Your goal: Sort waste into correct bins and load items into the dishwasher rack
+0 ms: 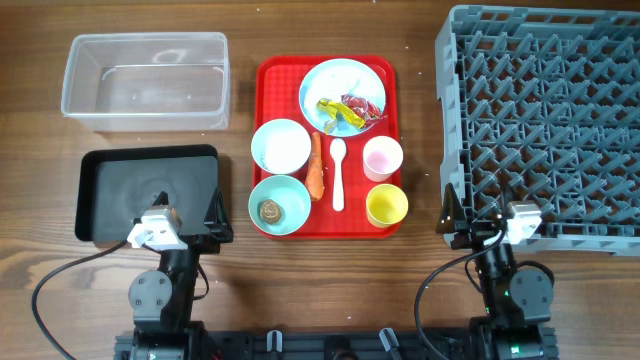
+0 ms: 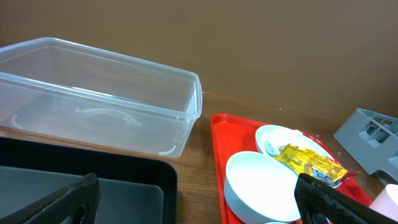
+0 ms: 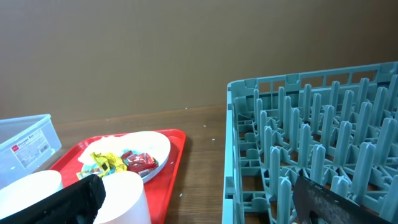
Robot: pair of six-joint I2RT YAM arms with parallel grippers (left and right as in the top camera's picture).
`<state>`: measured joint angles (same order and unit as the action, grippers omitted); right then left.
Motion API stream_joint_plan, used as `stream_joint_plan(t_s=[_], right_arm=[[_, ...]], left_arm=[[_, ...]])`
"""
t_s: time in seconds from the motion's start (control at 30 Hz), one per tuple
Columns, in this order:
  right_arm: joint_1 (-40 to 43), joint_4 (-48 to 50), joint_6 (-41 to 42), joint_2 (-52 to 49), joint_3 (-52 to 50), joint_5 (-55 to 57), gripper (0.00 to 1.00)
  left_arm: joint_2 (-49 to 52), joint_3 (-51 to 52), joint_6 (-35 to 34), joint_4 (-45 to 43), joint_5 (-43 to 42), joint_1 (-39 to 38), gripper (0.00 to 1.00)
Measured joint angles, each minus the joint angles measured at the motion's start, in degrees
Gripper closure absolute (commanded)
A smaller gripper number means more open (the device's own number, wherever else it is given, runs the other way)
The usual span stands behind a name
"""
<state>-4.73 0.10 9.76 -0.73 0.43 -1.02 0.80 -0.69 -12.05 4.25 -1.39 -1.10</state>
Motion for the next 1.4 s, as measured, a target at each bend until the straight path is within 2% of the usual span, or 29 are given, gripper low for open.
stream_joint_plan(t_s=[0.47, 0.77, 0.9, 1.0, 1.1, 1.27, 1.3, 1.4], right_arm=[[-0.02, 0.26, -0.02, 0.0, 0.0, 0.02, 0.0], [0.0, 10.25, 0.0, -0.07, -0.07, -2.4, 0.0], [0.0, 8.72, -0.02, -0.46, 2.51, -4.13, 0.0], [0.0, 2.62, -0.68, -4.07, 8.85, -4.52, 0.0], [-0.02, -5.49, -4.13, -9.92, 18.14, -5.2, 0.0], [-0.02, -21.29, -8.17, -24.46, 36.7, -5.92, 0.0], [-0.02, -24.48, -8.55, -28.59, 41.48, -6.25, 0.0], [-0.02, -33.33, -8.66, -37.18, 51.95, -7.34, 0.0]], left_arm=[[0.0, 0.0, 0.0, -0.04, 0.0, 0.0, 0.0], [0.0, 0.02, 0.0, -1.66, -0.2, 0.0, 0.0], [0.0, 0.0, 0.0, -3.69, -0.72, 0.0, 0.0], [1.16, -2.19, 0.0, -2.51, -1.09, 0.0, 0.0], [6.58, -9.88, 0.04, 0.35, -1.14, 0.0, 0.0], [24.2, -25.83, 0.46, 6.75, -1.51, 0.0, 0.0], [31.26, -32.74, 0.63, 11.47, -1.53, 0.0, 0.0], [43.95, -47.63, 2.4, 23.08, -2.47, 0.0, 0.0]])
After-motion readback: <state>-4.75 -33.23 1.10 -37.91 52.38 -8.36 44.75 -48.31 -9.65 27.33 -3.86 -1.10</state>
